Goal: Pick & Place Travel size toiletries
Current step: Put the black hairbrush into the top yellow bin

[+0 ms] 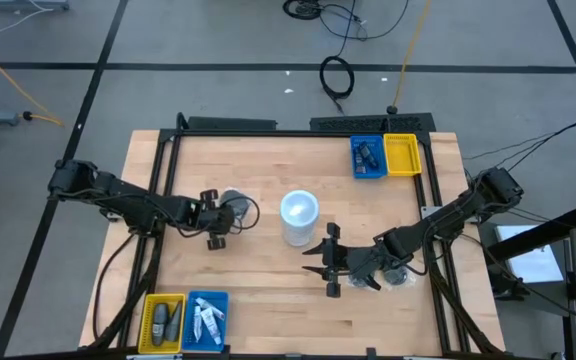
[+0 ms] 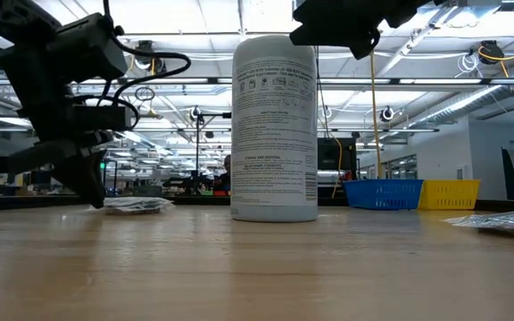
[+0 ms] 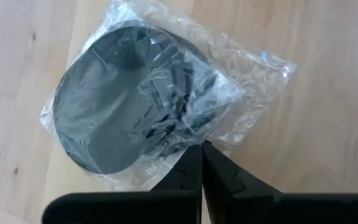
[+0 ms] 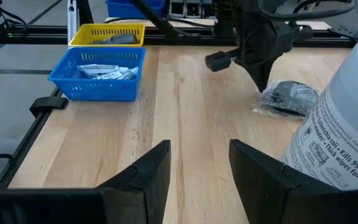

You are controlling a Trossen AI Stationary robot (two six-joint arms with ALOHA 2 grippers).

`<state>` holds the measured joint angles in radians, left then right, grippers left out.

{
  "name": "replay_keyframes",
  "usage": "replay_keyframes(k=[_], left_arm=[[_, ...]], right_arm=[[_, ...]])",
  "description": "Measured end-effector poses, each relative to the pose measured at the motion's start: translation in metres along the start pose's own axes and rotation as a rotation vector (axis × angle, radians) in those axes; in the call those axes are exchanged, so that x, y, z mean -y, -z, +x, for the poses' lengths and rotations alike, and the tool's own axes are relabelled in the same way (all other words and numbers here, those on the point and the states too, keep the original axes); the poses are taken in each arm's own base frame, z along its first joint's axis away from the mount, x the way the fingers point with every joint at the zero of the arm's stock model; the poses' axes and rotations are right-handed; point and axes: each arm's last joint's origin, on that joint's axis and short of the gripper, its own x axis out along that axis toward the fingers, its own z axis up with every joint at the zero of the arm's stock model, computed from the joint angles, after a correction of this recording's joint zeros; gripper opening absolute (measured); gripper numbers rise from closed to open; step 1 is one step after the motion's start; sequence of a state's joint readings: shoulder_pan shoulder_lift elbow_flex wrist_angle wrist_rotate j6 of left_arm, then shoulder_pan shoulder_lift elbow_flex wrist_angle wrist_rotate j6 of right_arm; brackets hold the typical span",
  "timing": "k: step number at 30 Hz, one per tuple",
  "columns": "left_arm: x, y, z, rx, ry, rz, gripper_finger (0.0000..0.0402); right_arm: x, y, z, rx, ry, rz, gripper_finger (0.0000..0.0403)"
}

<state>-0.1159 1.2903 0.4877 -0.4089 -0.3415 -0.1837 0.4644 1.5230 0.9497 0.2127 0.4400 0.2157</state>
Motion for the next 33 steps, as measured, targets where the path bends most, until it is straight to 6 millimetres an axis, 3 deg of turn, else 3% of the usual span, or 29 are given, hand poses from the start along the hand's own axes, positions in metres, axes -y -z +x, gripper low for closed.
replay_keyframes(k=[11,17,29,33], left_arm=[[0.009,-0.015,-0.012,0.073,-0.016,0.023,0.0],[0.016,-0.013,-0.015,0.062,0.04,0.084,0.0011],[0.016,-0.013,-0.015,0.073,0.021,0.106,0.0182],[0.015,-0.014,-0.015,0.074,0.019,0.098,0.0222]], right_arm=[[0.0,0.0,0.0,-0.005,0.001,-0.002,0.0155],[0.0,0.0,0.0,-0.005,0.0,-0.002,0.0155],[0.0,0.0,0.0,-0.003,0.0,-0.001,0.0155],[0.0,0.0,0.0,-0.002,0.0,-0.001,0.0155]])
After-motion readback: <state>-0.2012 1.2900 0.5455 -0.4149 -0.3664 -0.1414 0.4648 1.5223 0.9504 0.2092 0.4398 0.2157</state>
